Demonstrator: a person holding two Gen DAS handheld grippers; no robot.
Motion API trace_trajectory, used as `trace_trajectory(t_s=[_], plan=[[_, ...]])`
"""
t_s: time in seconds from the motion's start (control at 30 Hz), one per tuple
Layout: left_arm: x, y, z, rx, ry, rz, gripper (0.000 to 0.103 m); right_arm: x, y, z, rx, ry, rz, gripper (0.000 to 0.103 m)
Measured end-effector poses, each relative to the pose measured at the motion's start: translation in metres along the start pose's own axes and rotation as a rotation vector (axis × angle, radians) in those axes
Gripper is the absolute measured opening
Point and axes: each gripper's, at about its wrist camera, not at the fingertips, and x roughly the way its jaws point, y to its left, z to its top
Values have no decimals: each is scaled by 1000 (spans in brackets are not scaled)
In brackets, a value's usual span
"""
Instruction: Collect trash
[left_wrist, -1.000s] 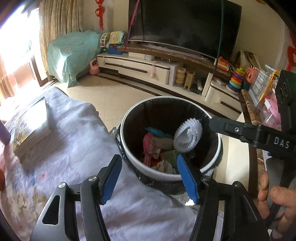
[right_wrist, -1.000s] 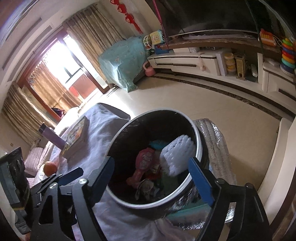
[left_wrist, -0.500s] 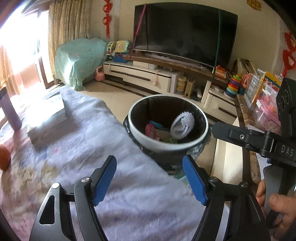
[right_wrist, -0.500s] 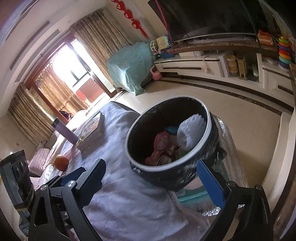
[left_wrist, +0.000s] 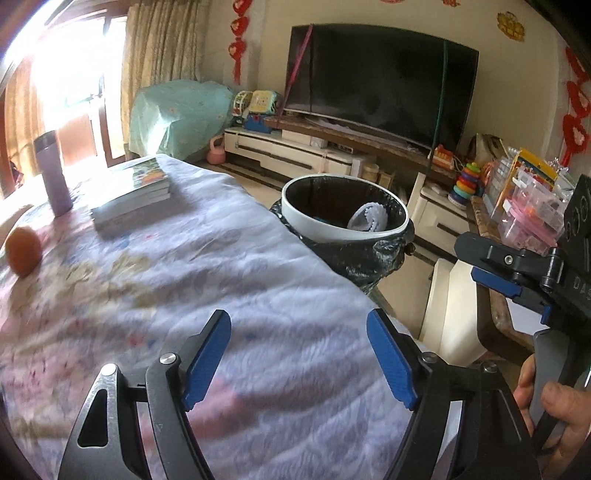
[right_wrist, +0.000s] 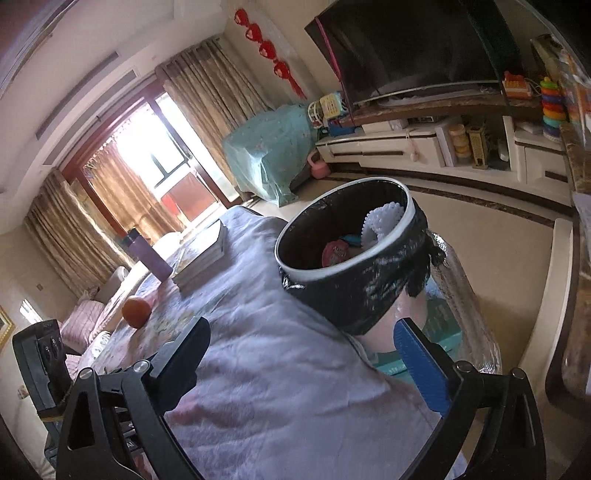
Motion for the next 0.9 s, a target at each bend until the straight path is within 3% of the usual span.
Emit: trace_trajectory(t_s=[0.2,0.37,0.4,0.53,0.63,0.77,0.9], plan=[[-47,8,-13,-45,-125,1,77,-20,10,-10,-52,-61,-31,100],[-83,7,-23,-46,-276,71,102,-55,41,-12,-221,-248,-132,103],[-88,6,-25,-41,-299,94,102,-58,44,-15,-245,-273,-152,103],[-93,9,-39,-53,-327,138,102,-58,52,-26,-291,-318,-266,103],[-93,10,-49,-64,-350,157,102,-55,48,-33,-278,-330,-282,103],[-80,2,-62,-49,-377,238,102,-56,52,-40,-300,-366,-303,103],[-70,1,-66,-45,-377,248,102,-59,59,-47,-329,-392,-312,103]])
